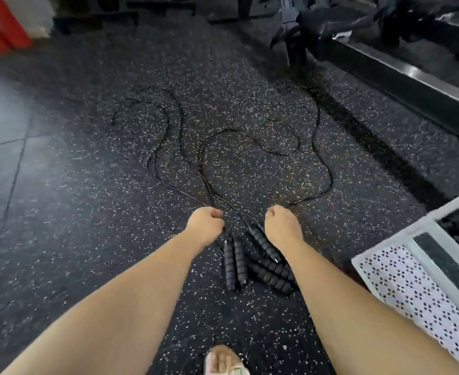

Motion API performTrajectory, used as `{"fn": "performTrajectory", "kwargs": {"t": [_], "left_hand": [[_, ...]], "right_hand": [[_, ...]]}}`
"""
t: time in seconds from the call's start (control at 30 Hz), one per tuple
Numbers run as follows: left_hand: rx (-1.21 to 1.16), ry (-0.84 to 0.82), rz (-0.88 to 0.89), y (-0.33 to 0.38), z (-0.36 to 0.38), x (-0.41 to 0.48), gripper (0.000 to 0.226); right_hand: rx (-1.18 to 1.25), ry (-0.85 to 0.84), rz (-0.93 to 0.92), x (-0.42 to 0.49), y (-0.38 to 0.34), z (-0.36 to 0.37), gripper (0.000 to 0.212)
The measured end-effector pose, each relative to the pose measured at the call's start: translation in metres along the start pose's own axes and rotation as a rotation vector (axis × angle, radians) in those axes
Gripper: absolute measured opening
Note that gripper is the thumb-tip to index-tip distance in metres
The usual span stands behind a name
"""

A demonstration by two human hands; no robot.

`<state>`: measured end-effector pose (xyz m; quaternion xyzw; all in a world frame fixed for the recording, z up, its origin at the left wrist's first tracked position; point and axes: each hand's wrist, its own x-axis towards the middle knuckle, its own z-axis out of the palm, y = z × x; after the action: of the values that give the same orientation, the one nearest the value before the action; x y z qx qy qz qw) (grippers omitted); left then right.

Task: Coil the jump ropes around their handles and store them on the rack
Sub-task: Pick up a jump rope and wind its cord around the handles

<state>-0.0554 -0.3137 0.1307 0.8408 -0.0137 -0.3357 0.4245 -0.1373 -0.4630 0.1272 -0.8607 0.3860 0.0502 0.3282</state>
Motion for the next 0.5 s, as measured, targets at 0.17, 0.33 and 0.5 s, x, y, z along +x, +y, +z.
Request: {"fn": "performTrajectory", "kwargs": {"t": [0.17,0.33,0.5], "left_hand": [[0.066,-0.032,-0.099,-0.043,0.034,0.059,0.014],[0.107,-0.018,-0.269,-0.079,0.066,0.098,0.021],[-0.008,0.036,-0.450,-0.095,0.099,0.126,0.053]], "right_hand": [[-0.024,-0.042,0.043,0.044,0.023,0.044,0.025],[-0.056,-0.088,0.067,0.075,0.047,0.078,0.031],[-0.081,-0.088,0.083,0.095,0.066,0.095,0.033]]}}
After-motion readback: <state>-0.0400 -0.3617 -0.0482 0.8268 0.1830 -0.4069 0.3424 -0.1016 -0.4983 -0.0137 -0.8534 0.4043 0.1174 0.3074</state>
